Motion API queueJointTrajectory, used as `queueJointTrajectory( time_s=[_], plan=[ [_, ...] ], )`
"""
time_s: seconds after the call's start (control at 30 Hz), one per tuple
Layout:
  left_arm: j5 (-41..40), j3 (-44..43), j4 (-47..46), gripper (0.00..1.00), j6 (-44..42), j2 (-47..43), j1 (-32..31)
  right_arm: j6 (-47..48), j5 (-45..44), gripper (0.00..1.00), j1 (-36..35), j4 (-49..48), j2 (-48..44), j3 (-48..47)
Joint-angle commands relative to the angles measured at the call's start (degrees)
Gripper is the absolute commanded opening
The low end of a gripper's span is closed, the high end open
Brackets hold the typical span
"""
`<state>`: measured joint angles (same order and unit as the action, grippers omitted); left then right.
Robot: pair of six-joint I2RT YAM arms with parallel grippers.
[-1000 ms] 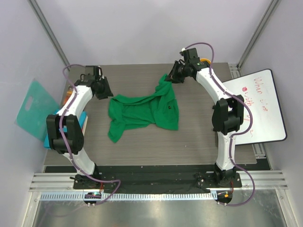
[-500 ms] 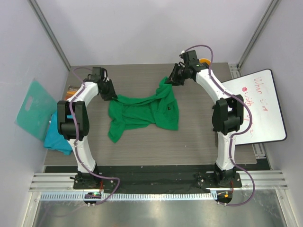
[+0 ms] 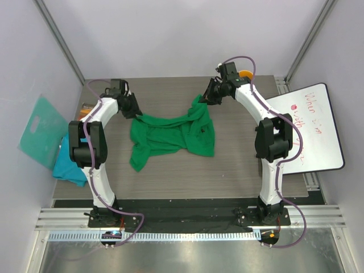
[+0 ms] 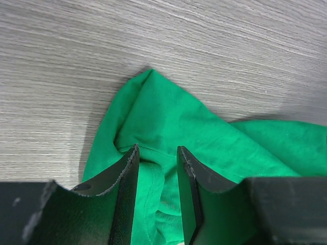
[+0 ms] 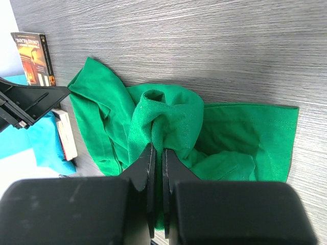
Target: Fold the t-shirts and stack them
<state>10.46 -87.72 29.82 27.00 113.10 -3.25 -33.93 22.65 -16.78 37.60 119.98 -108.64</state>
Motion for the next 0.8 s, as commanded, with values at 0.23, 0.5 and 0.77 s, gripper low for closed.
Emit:
queueJointTrajectory(
  time_s=[0.23, 0.5, 0.77],
  plan=[
    [1.4, 5.3, -2.3, 0.37, 0.9, -6.6, 0.3, -0.3, 0.9, 0.01, 0.0, -1.7, -2.0, -1.0],
    [1.3, 6.4, -3.9, 0.36, 1.6, -5.9, 0.3, 0.3, 1.2, 0.01, 0.2, -1.7, -2.0, -0.8],
    [1.7, 4.5, -5.2, 0.36, 1.9, -2.3, 0.2, 1.0, 1.0, 0.01, 0.6, -0.2, -2.7, -0.4]
  ],
)
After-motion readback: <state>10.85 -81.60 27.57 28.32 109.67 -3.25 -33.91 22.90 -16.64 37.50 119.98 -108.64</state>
